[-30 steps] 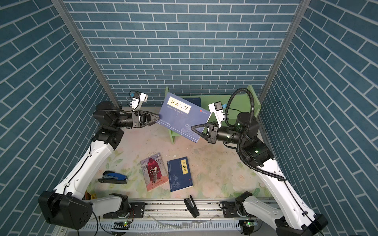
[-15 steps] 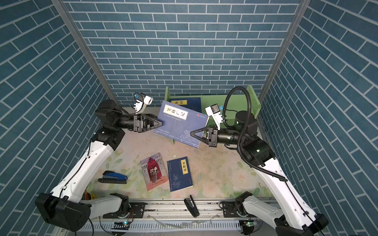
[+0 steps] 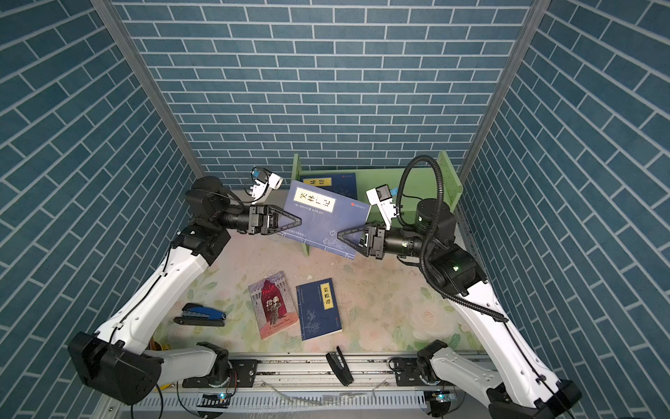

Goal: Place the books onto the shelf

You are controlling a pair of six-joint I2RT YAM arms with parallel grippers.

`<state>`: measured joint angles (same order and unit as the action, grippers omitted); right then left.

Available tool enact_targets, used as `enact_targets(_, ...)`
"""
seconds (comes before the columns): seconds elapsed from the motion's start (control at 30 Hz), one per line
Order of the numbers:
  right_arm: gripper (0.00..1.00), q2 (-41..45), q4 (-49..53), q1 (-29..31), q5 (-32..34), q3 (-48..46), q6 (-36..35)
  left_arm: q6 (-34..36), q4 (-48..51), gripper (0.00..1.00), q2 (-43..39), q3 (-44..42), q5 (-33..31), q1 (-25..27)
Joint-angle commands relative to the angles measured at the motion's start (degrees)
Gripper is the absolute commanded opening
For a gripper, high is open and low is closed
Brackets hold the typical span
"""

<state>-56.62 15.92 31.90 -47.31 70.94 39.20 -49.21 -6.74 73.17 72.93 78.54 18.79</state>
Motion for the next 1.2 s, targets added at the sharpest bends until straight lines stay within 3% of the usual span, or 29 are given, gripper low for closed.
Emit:
enact_targets(0.0, 0.46, 2.0, -7.9, -0.4, 2.5, -3.3, 3.3, -0.9, -3.5, 0.0, 0.0, 2.6, -5.1, 0.0)
enact_targets(0.17, 0.46, 2.3, -16.0, -0.4, 3.8, -7.8, 7.6, -11.0, -14.4, 0.0, 0.8, 1.4, -8.2, 0.0)
enact_targets(0.27, 0.44, 2.6, -19.8, -0.4, 5.5, -9.4, 9.1, -13.5, -18.0, 0.0, 0.8, -0.3, -8.8, 0.0)
enact_targets(0.67, 0.3, 2.1, -30.2, -0.4, 10.3, -12.4, 12.9, -13.6, -18.7, 0.0, -0.9, -4.5, -8.5, -0.1)
enact_targets(0.8, 0.19, 1.0, -32.4, -0.4, 9.8, -12.6, 14.2, -13.6, -18.8, 0.0, -1.0, -5.2, -9.4, -0.1)
enact_targets(1.07, 0.3, -1.1, -33.1, -0.4, 8.8, -11.9, 14.8, -13.6, -17.9, 0.0, -0.6, -5.9, -12.4, -0.1)
enact_targets(1.17, 0.23, -2.5, -33.4, -0.5, 8.3, -11.0, 14.9, -13.6, -18.2, 0.0, -0.1, -6.1, -12.7, -0.1)
